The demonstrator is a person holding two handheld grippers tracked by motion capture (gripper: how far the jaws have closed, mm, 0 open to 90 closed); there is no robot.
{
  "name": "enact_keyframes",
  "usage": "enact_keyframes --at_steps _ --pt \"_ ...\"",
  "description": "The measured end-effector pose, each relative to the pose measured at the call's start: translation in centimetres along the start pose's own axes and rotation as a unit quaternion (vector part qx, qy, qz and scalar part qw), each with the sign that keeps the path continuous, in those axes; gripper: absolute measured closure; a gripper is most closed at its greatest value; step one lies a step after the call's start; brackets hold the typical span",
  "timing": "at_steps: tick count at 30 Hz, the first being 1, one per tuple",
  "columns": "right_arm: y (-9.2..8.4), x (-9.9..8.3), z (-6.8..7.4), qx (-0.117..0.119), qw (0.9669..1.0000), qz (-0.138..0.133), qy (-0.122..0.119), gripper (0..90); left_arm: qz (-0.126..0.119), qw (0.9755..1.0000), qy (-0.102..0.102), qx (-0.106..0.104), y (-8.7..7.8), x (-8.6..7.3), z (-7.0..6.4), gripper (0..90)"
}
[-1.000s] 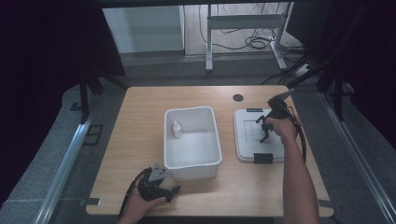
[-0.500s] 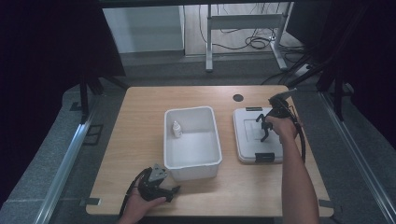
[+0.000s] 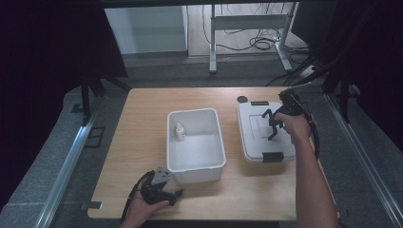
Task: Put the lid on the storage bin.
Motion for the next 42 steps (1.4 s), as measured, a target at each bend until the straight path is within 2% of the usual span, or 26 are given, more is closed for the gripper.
enact_keyframes --at_steps 11,17,22,28,34,42 --pt "-1.7 -1.0 1.2 0.009 0.9999 -0.006 -0.005 85.5 0.0 1.0 0.0 0.0 0.0 0.0 0.0 12.1" --pt "-2.4 -1.6 1.7 0.017 0.9998 -0.008 0.001 85.5 0.001 1.0 0.0 0.0 0.0 0.0 0.0 12.1" --pt "-3.1 -2.4 2.6 0.025 0.9996 -0.009 -0.004 85.4 0.001 1.0 0.0 -0.001 0.0 0.0 0.0 12.1" --pt "-4.2 -2.8 3.1 0.025 0.9996 -0.014 -0.003 85.4 0.001 1.0 0.0 -0.001 0.0 0.0 0.0 12.1" --pt "-5.5 -3.2 4.4 0.024 0.9995 -0.018 -0.01 85.5 0.001 1.0 0.001 -0.001 0.0 0.0 0.0 12.1" --pt "-5.9 -3.6 5.7 0.028 0.9994 -0.015 -0.013 85.5 0.001 1.0 0.001 -0.001 0.0 0.0 0.0 12.1"
Point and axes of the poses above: each handheld gripper's, and its own axes: y roughly forward along the jaws, x roughly out of its top, z roughly to its left, the point moved 2 cm from there along y, roughly forward along the jaws, and after that the axes turned 6 degrees about y, right-handed, at the moved point
